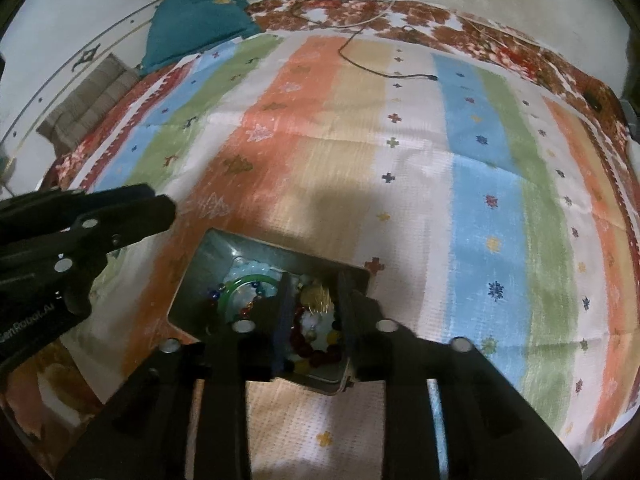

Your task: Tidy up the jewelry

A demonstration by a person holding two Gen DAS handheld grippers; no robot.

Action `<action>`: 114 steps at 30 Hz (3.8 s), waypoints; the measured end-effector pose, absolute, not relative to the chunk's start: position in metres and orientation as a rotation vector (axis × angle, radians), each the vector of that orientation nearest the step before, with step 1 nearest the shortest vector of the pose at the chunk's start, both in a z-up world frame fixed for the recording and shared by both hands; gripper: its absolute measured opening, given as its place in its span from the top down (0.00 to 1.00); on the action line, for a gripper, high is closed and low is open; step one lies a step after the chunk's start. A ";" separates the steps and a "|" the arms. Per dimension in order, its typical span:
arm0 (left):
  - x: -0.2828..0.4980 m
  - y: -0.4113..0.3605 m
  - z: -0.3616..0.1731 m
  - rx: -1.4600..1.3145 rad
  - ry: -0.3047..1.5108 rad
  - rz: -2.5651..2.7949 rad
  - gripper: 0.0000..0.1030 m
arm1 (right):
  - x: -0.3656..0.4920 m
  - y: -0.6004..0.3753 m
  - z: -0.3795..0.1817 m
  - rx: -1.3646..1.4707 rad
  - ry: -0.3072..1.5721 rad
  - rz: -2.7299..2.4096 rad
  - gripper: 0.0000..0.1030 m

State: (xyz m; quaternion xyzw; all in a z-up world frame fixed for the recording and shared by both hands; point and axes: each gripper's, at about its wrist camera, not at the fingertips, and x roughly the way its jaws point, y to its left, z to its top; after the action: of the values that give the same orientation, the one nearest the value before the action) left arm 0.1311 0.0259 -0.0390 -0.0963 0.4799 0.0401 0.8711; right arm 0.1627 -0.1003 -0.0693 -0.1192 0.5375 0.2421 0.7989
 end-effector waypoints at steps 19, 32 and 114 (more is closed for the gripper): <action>0.080 0.027 -0.020 -0.236 0.930 0.044 0.49 | 0.113 -0.128 -0.030 -0.235 1.037 0.582 0.48; 0.043 0.015 -0.018 -0.183 0.907 0.020 0.20 | 0.087 -0.145 -0.014 -0.206 0.978 0.587 0.28; 0.000 -0.004 0.009 -0.060 0.642 0.052 0.06 | 0.050 -0.173 0.021 -0.126 0.753 0.621 0.06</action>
State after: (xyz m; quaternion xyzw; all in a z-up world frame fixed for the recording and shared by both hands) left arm 0.0004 -0.0035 0.0090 -0.0296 0.3152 0.0255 0.9482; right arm 0.0501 -0.1725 0.0213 -0.0604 0.3616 0.2980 0.8814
